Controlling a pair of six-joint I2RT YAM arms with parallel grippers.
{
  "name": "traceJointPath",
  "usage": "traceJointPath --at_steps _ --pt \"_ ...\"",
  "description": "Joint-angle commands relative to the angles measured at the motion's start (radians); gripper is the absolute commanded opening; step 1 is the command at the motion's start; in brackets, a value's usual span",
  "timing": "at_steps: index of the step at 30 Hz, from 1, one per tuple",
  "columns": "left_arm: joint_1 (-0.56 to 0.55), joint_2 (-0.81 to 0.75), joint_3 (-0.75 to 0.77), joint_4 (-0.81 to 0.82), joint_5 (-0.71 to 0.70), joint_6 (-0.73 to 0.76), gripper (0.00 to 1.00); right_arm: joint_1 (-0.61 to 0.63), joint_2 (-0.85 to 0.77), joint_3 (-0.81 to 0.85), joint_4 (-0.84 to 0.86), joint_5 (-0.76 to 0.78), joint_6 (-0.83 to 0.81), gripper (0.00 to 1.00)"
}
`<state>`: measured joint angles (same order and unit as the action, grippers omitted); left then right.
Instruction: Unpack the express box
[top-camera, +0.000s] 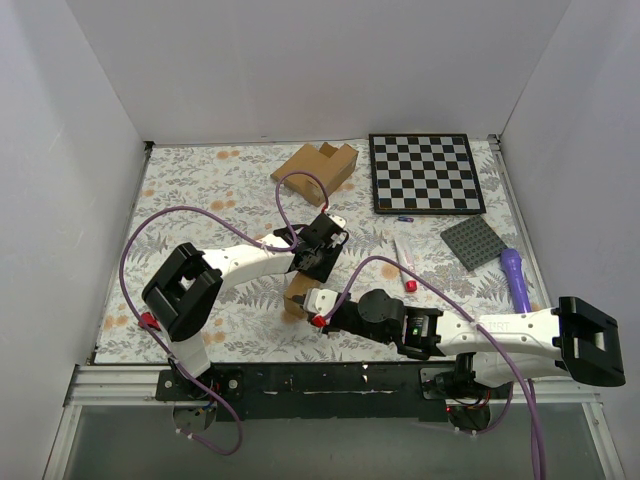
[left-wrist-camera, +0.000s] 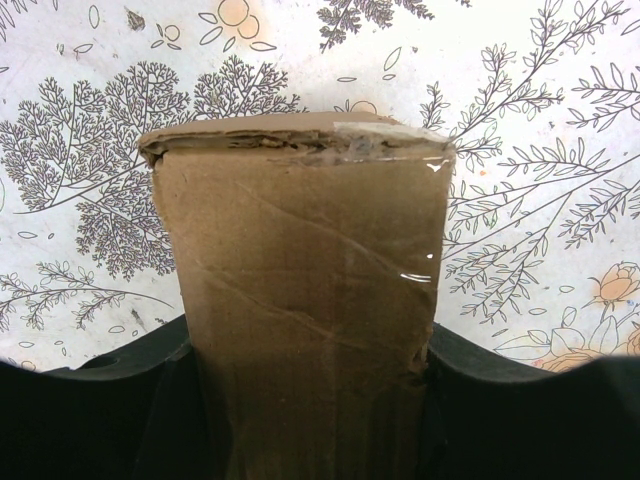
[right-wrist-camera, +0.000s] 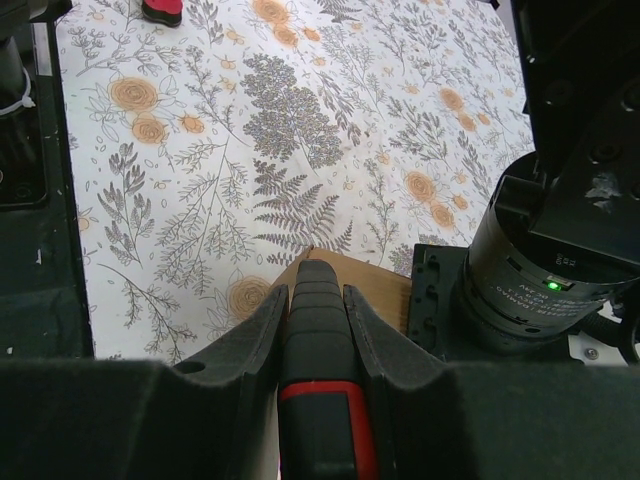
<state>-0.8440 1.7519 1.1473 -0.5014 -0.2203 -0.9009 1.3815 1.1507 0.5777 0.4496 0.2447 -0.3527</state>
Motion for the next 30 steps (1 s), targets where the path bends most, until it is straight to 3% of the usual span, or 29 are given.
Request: traceJointPath --at_steps 1,8,30 --pt "0.003 -0.008 -0.027 -0.052 -0.008 0.022 0.08 0.007 -0.028 0.001 0.075 0.007 0.021 0.01" --pt "0.003 -0.002 -0.026 -0.054 -0.004 0.017 0.00 0.007 -0.019 -0.006 0.061 -0.005 0.040 0.01" --pt "0.003 -0.020 -0.058 -0.020 0.022 0.028 0.00 0.013 -0.085 -0.079 0.009 0.051 0.087 0.01"
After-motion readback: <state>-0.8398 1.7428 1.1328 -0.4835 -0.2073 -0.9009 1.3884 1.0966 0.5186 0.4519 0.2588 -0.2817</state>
